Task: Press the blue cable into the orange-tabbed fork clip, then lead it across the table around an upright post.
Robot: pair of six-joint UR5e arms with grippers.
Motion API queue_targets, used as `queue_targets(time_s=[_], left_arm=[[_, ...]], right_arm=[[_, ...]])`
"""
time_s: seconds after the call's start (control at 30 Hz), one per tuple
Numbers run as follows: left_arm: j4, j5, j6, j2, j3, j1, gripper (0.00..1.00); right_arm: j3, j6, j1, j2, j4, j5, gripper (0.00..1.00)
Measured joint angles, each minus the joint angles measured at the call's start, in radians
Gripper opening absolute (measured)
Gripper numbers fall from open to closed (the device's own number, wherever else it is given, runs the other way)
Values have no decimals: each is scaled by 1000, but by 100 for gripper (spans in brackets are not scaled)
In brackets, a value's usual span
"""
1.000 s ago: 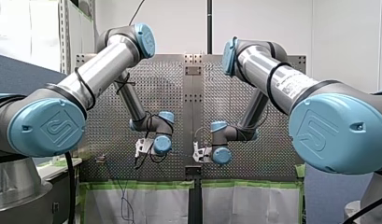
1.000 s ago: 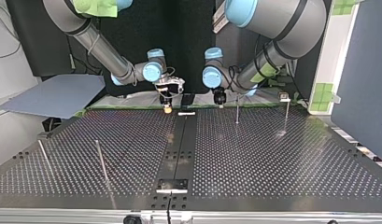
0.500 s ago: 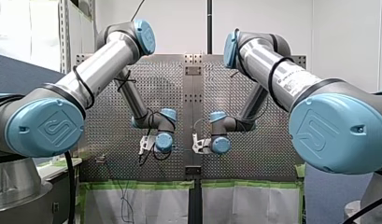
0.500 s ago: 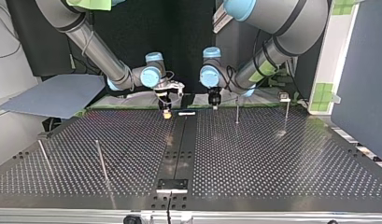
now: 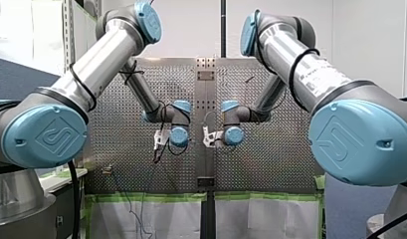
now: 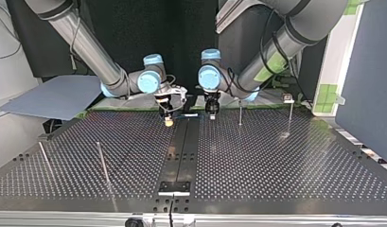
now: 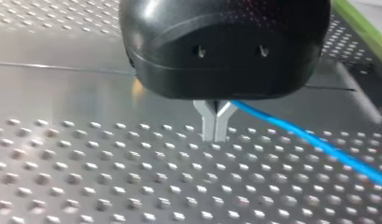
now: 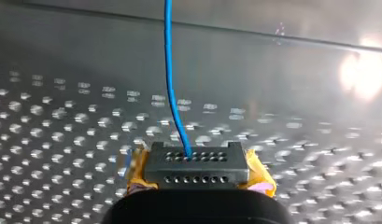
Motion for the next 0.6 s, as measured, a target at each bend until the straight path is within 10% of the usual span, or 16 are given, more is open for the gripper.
queue_targets(time_s=[0.6], left_arm=[[3, 16, -28, 108, 0, -19, 0]], right_arm=[[1, -10, 10, -155, 87, 1, 0]])
